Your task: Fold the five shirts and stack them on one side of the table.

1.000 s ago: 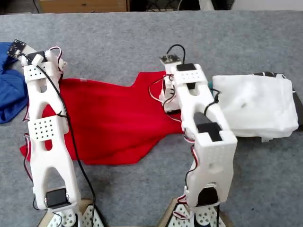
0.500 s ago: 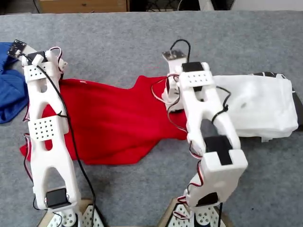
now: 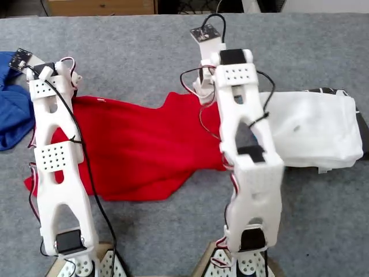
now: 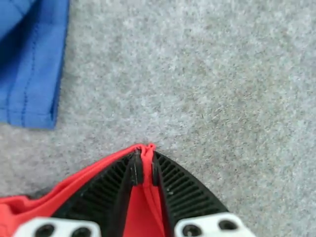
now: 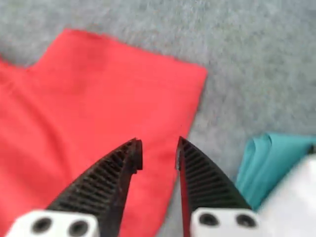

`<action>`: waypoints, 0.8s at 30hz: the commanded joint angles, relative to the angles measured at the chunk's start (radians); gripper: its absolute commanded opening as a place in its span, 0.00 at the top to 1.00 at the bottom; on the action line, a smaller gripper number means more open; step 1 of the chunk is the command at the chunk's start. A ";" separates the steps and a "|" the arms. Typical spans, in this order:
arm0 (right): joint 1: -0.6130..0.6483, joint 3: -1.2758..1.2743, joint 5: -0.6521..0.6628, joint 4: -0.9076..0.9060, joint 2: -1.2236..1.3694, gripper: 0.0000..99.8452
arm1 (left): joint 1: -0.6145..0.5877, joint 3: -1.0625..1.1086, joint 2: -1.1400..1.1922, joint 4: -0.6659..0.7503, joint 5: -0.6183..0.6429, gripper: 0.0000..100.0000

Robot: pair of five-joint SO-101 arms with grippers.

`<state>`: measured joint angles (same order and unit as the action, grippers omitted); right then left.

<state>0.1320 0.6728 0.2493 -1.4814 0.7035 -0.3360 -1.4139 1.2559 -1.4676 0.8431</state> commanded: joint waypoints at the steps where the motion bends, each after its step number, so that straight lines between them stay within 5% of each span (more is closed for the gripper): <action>1: -0.035 0.369 -0.020 -0.060 0.223 0.87 | -0.002 -0.041 -0.012 0.002 -0.012 0.97; 10: -0.071 1.001 -0.052 -0.219 0.616 0.87 | -0.002 -0.039 -0.011 0.015 -0.012 0.97; 24: -0.061 0.862 -0.104 -0.137 0.611 0.86 | -0.001 -0.039 -0.009 0.015 -0.012 0.97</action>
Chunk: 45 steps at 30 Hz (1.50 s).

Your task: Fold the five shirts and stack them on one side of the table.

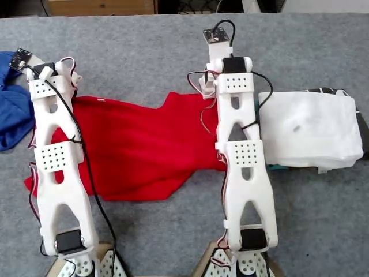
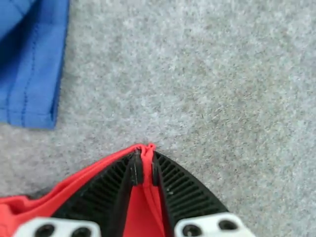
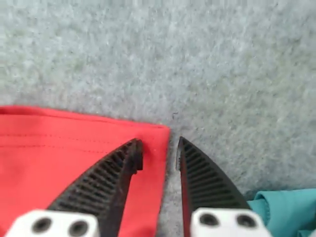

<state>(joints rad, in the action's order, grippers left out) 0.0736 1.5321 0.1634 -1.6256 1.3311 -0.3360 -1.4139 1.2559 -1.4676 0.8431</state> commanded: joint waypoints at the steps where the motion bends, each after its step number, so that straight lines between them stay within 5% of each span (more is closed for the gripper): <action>1: -0.003 0.007 -0.025 0.000 -0.016 0.86 | -0.001 -0.039 -0.008 0.015 -0.012 0.97; 23: 0.037 -0.039 -0.026 0.015 -0.016 0.87 | 0.010 -0.050 0.021 0.017 -0.012 0.97; 30: 0.037 -0.042 -0.026 0.023 -0.015 0.96 | 0.008 -0.050 0.023 0.015 -0.012 0.97; 45: 0.034 0.045 -0.023 0.017 -0.024 0.99 | 0.027 -0.050 0.023 0.026 -0.012 0.97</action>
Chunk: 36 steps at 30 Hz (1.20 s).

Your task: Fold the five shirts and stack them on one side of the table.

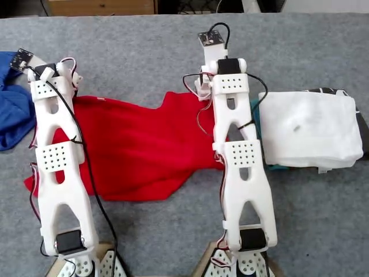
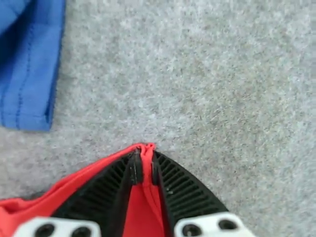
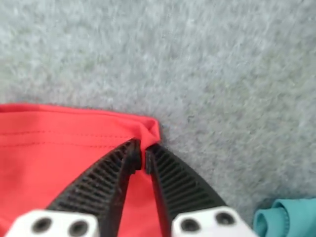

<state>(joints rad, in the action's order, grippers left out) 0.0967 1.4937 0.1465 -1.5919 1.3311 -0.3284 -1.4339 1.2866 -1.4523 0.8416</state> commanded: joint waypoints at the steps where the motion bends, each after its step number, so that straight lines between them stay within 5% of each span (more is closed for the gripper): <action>1: 0.011 0.127 -0.006 -0.037 -0.028 0.99 | 0.019 -0.041 -0.012 -0.015 -0.009 0.97; 5: 0.018 0.174 -0.009 -0.077 -0.117 0.99 | 0.015 -0.248 -0.087 -0.144 -0.104 0.97; 15: 0.035 0.177 -0.002 -0.169 -0.616 0.99 | -0.001 -0.188 -0.506 -0.153 -0.425 0.97; 36: 0.048 0.176 0.000 -0.054 -1.349 0.99 | -0.214 -0.194 -1.224 -0.206 -0.638 0.97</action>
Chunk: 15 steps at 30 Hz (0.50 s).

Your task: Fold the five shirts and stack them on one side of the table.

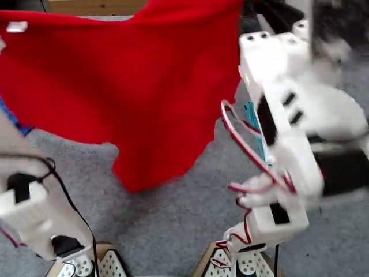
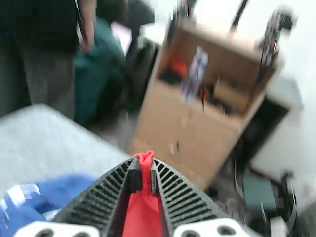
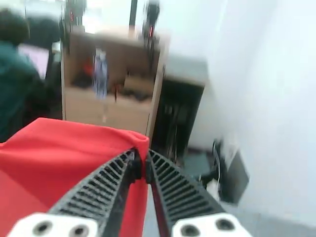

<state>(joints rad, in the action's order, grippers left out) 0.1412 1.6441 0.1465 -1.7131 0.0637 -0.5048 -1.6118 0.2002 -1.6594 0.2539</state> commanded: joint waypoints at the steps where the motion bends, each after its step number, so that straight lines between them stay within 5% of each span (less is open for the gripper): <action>1: 0.003 0.025 0.000 0.097 -0.107 0.99 | -0.041 -0.016 -0.178 0.002 -0.071 0.97; 8: 0.002 -0.030 0.000 0.259 -0.317 0.99 | -0.045 -0.007 -0.509 -0.018 -0.175 0.97; 15: 0.000 -0.435 0.084 0.557 -0.598 0.99 | -0.044 0.051 -0.732 -0.104 -0.247 0.97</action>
<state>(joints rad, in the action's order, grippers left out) 0.1412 1.3924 0.1956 -1.3050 -0.4565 -0.5370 -1.6333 -0.4902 -1.7377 0.0330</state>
